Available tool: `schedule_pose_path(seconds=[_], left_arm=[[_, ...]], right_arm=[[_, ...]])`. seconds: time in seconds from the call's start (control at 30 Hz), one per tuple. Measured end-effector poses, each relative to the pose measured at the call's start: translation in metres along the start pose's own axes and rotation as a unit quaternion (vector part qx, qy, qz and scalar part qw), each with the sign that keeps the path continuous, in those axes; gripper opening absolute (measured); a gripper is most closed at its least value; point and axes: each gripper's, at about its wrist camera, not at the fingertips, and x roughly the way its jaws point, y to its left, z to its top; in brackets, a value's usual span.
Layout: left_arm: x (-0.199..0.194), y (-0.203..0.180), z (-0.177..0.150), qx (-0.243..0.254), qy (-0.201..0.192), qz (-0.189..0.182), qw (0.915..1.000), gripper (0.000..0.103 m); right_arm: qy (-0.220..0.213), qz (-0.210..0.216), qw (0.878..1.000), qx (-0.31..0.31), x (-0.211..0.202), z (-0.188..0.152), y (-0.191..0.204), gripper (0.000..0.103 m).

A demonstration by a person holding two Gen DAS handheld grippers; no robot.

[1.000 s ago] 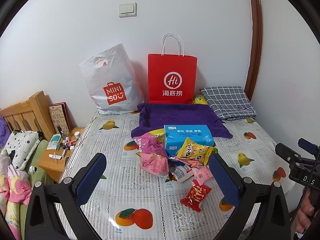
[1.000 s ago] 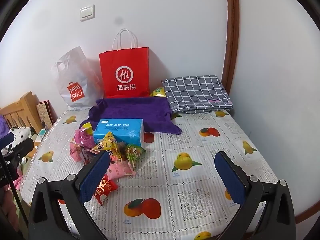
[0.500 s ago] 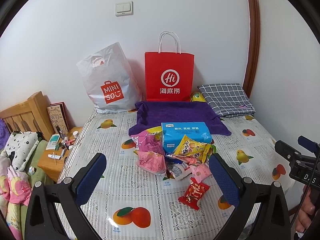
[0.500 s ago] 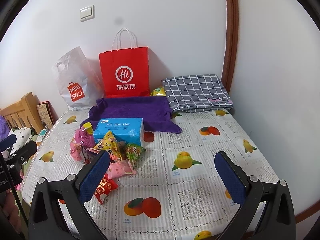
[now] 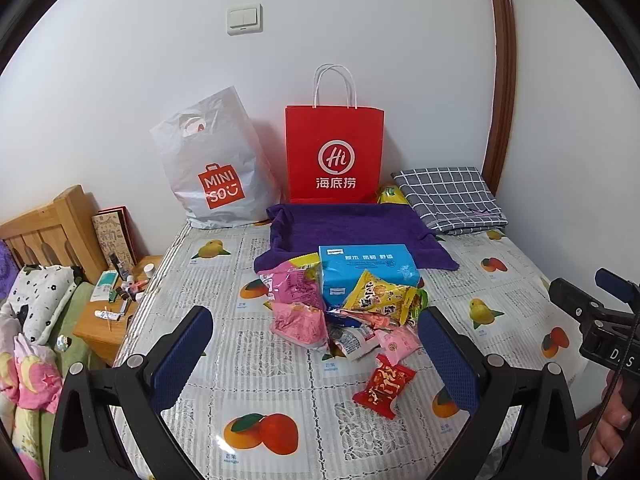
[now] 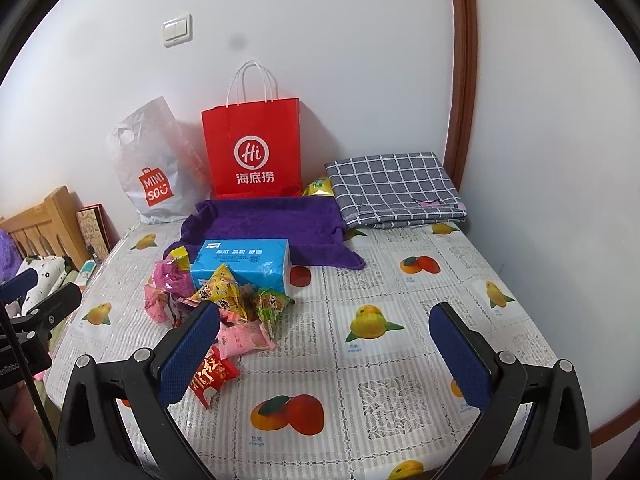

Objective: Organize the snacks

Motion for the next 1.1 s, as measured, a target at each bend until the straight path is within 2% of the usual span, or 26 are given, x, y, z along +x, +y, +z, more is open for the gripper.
schedule_pose_path(seconds=[0.63,1.1], left_arm=[[0.002,-0.006,-0.003,0.007,0.002,-0.003,1.0000,0.103],[-0.005,0.007,-0.002,-0.011,-0.005,-0.003,0.9999,0.103]], right_arm=[[0.004,0.003,1.000,0.009,0.002,-0.001,-0.010,0.103],[0.004,0.009,1.000,-0.006,0.000,0.000,0.003,0.103]])
